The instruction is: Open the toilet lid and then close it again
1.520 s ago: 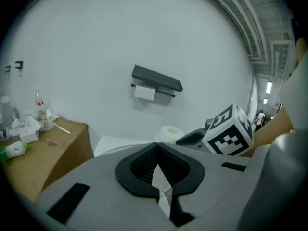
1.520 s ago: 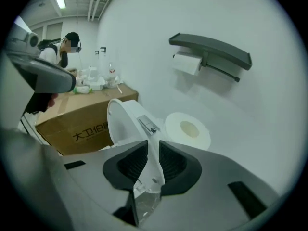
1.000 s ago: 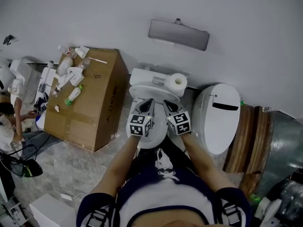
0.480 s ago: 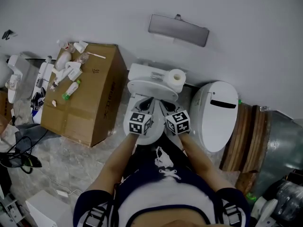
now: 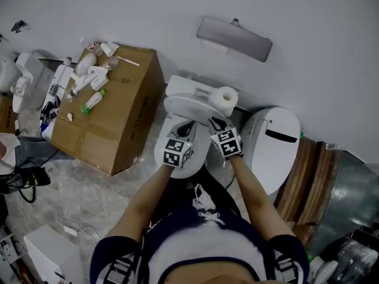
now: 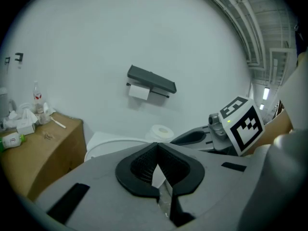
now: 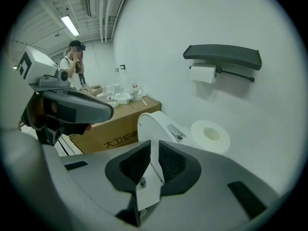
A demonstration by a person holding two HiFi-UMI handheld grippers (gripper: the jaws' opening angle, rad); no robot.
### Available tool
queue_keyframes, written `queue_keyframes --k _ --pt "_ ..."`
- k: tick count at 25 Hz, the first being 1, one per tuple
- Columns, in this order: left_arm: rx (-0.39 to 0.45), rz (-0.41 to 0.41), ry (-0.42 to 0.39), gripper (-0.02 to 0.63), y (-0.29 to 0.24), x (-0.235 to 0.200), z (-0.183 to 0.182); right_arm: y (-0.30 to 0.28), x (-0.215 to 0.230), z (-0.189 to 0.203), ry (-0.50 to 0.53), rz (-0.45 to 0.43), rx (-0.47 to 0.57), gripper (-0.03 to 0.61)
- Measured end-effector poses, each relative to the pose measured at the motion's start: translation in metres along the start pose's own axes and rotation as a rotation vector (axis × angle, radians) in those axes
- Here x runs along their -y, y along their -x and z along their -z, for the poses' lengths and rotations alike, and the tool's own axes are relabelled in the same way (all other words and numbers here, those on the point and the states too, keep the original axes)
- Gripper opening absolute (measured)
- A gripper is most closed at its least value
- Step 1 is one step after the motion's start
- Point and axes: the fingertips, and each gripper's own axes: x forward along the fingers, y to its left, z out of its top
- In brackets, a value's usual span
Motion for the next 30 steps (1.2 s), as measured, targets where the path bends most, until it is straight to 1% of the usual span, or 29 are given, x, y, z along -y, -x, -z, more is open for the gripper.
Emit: queue_keyframes --k 4,8,9,11,12,15,17,20,27,29,30 --pt "-0.012 -0.001 -0.004 0.006 0.001 0.005 0.004 -0.005 0.011 -0.003 0.061 -0.012 -0.056 0.012" --pt "-0.025 -0.001 -0.007 0.006 0.000 0.009 0.011 -0.014 0.023 -0.001 0.159 -0.006 -0.096 0.014" --pt "-0.028 -0.001 -0.008 0.006 0.000 0.010 0.012 -0.017 0.025 0.001 0.180 -0.008 -0.113 0.022" --pt "-0.037 0.002 -0.008 0.006 0.000 0.013 0.016 -0.023 0.027 0.007 0.211 -0.021 -0.160 0.078" --pt "-0.042 0.004 -0.010 0.006 0.000 0.015 0.018 -0.026 0.027 0.012 0.225 -0.030 -0.185 0.091" --pt "-0.057 0.010 -0.015 0.006 0.000 0.020 0.025 -0.034 0.028 0.022 0.281 -0.033 -0.231 0.092" --pt "-0.065 0.011 -0.013 0.006 0.001 0.021 0.029 -0.037 0.031 0.023 0.314 -0.008 -0.234 0.092" --pt "-0.076 0.011 -0.005 0.006 0.003 0.023 0.033 -0.039 0.037 0.022 0.325 0.030 -0.227 0.092" --pt "-0.094 0.008 0.002 0.006 0.006 0.023 0.039 -0.049 0.047 0.025 0.352 0.049 -0.258 0.092" --pt "-0.098 0.005 -0.002 0.006 0.007 0.021 0.040 -0.052 0.049 0.025 0.365 0.050 -0.264 0.079" --pt "-0.099 0.003 -0.004 0.006 0.008 0.021 0.041 -0.052 0.049 0.026 0.363 0.049 -0.264 0.059"
